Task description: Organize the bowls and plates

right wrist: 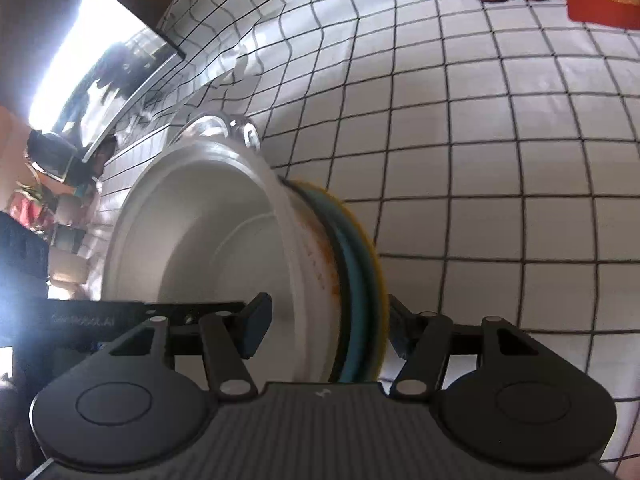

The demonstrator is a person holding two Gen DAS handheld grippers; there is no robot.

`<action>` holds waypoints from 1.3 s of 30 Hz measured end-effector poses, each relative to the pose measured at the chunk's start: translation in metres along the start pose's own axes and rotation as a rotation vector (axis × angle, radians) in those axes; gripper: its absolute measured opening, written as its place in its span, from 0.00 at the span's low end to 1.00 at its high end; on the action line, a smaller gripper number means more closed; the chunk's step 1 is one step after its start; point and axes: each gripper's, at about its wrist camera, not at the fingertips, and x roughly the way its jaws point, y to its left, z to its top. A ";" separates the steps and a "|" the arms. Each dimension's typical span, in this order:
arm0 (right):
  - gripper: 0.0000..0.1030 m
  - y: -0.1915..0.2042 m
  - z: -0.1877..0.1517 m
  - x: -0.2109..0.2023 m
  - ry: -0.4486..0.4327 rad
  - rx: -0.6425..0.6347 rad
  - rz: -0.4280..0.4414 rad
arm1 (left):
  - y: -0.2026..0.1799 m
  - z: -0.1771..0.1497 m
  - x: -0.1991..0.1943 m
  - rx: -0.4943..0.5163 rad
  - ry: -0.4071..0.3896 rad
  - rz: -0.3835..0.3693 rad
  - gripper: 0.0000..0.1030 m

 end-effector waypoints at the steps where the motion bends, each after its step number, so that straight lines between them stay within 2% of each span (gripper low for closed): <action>1: 0.60 -0.001 0.001 0.000 0.003 -0.005 -0.002 | -0.001 -0.001 0.000 0.009 -0.002 0.004 0.49; 7: 0.59 -0.006 0.001 0.003 0.043 -0.011 0.028 | -0.002 -0.003 0.000 0.045 -0.009 0.010 0.50; 12: 0.59 -0.004 -0.001 0.003 0.041 -0.005 0.056 | -0.007 -0.007 0.001 0.111 -0.020 0.024 0.52; 16: 0.58 -0.001 -0.004 0.002 0.037 -0.004 0.059 | -0.004 -0.008 -0.001 0.129 -0.022 -0.003 0.52; 19: 0.59 0.000 -0.006 0.002 0.064 0.015 0.059 | 0.001 -0.008 -0.002 0.107 0.011 -0.027 0.52; 23: 0.59 0.007 -0.017 0.002 0.108 -0.012 0.064 | 0.008 -0.015 -0.006 0.147 0.062 -0.038 0.51; 26: 0.60 0.011 -0.016 0.004 0.111 -0.027 0.059 | 0.011 -0.015 -0.006 0.160 0.071 -0.060 0.52; 31: 0.60 0.002 -0.009 0.007 0.096 0.079 0.087 | 0.014 -0.003 -0.004 0.212 0.107 -0.092 0.54; 39: 0.60 0.006 -0.018 0.007 0.018 0.250 0.042 | 0.019 0.019 0.000 0.307 0.180 -0.146 0.55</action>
